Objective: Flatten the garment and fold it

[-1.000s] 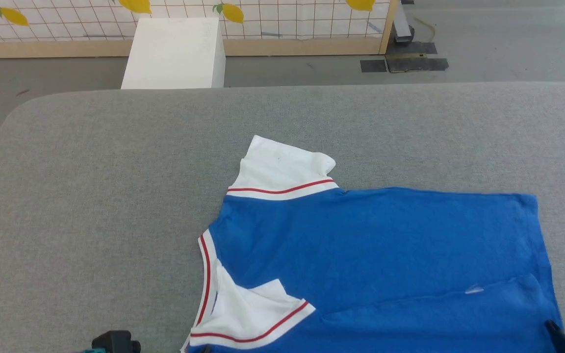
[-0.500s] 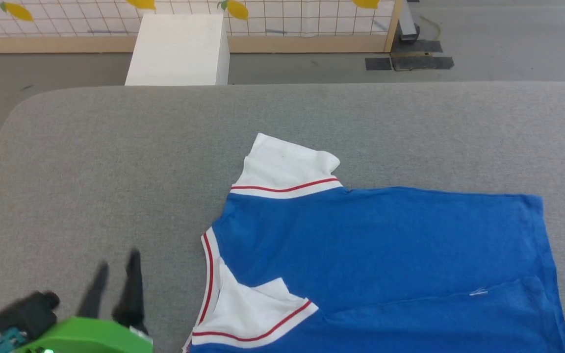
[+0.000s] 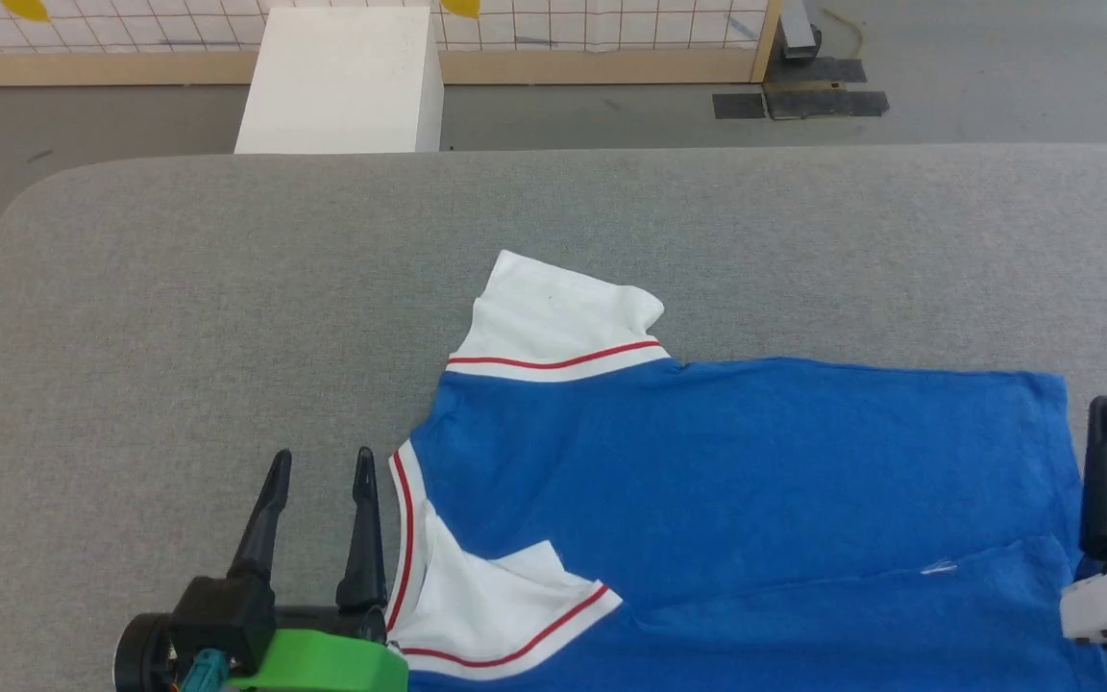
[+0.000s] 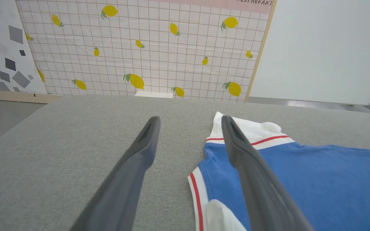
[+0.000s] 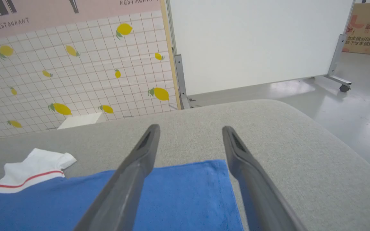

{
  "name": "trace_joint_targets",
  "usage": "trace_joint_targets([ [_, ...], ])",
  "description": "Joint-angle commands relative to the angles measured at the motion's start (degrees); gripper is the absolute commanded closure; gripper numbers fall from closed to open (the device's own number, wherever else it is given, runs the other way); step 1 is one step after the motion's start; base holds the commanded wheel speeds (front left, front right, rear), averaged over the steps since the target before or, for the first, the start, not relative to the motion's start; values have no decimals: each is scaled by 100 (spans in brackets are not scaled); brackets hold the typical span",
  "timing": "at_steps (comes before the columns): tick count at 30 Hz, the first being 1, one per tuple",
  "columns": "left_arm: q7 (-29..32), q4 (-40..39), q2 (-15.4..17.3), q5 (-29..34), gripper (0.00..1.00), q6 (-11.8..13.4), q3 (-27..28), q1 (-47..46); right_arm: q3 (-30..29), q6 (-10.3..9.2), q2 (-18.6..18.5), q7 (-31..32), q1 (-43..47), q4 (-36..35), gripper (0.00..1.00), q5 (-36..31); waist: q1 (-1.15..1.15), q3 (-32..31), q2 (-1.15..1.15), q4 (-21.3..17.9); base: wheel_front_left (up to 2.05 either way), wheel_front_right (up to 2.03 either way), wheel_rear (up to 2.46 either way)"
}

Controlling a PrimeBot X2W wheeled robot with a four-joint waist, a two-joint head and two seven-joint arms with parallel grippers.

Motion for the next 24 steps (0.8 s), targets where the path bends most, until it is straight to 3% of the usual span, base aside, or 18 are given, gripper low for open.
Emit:
trace_joint_targets([
  [1,-41,39,-40,-4,0,17,13,-65,47,-8,1,-100,45,111,0,-59,0,-1,0,10,0,0,0],
  [8,-43,158,-125,-22,0,-8,77,-86,107,-8,1,-333,79,423,0,-102,0,15,0,22,0,0,0],
  [13,138,329,37,-110,0,-297,27,-533,40,-8,1,-362,15,395,0,-76,0,162,0,58,0,0,0],
  [19,1394,388,315,-245,0,-703,-203,-1869,63,-8,1,-396,-122,290,0,-16,0,599,0,39,0,0,0],
  [24,3005,793,479,-921,0,-970,-435,-3392,149,-8,1,-403,-362,172,0,31,0,1162,0,-65,0,0,0],
])
